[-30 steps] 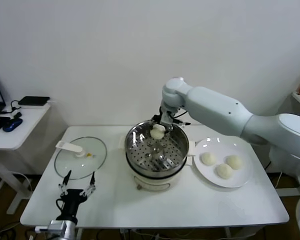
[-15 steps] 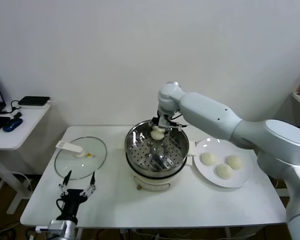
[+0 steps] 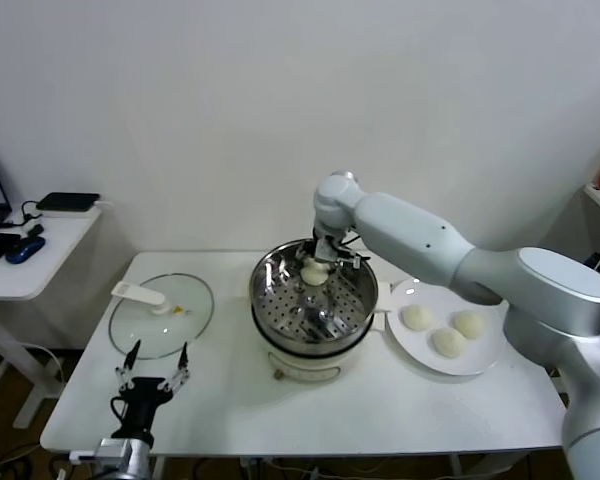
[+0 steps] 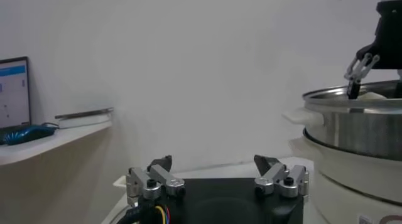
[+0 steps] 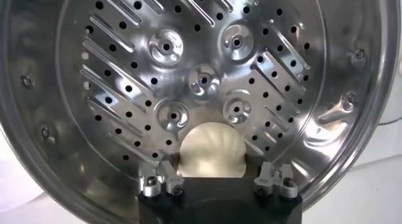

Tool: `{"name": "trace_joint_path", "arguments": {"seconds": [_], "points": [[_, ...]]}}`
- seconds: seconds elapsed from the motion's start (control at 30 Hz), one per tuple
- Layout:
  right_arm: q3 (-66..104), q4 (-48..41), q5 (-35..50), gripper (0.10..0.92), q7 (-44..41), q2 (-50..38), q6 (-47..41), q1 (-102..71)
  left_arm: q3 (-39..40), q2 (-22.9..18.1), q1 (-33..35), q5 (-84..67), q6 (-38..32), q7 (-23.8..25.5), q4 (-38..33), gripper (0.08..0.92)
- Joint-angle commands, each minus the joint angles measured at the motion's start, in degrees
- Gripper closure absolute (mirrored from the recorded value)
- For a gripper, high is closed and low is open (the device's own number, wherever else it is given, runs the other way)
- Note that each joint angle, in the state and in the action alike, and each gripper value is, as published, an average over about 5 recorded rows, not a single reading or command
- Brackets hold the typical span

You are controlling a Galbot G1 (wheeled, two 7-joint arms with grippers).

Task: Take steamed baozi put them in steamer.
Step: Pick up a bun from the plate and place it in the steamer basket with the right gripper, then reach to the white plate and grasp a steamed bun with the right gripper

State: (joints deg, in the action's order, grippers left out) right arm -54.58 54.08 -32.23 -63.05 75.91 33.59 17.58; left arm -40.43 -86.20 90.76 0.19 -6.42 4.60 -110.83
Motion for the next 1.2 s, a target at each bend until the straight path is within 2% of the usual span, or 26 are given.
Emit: {"name": "trace_joint_path", "arguments": {"seconds": [0.03,0.27,0.4,0.57,0.77,0.93,1.2], "points": [[-0.2,0.0,2.0,0.207,-0.7,-0.3,0.4,1.0,0.0,0.0,0.0,-0.1,-0.1,0.0,0.1,0.177],[-3.7,6.3,10.3,0.202,-2.7,-5.0,0.2,6.1,-0.1,0.0,0.2,-0.1,-0.1,0.0,-0.2,0.177],[-8.2,12.8,19.2,0.203,-3.8,-10.7,-3.3,12.3,-0.1,0.1,0.3,-0.1,-0.1,0.0,-0.4,0.177],[-20.5,18.9,37.8,0.203,-2.7,-18.7,-16.3,24.3,0.3,0.2,0.1,0.2,0.0,0.0,-0.7,0.177],[-29.6,18.6,59.1,0.203,-1.4,-26.1,-30.2,30.9,1.3,0.8,0.0,0.2,-0.1,0.2,-1.5,0.177],[-30.4,17.0,63.5,0.203,-1.1,-32.4,-37.2,28.4,1.6,2.0,0.6,-0.4,-0.4,0.4,-2.0,0.177],[-28.7,13.6,59.8,0.203,-0.2,-37.8,-40.1,20.8,1.9,5.1,2.4,-2.1,-1.3,1.2,-2.6,0.177]]}}
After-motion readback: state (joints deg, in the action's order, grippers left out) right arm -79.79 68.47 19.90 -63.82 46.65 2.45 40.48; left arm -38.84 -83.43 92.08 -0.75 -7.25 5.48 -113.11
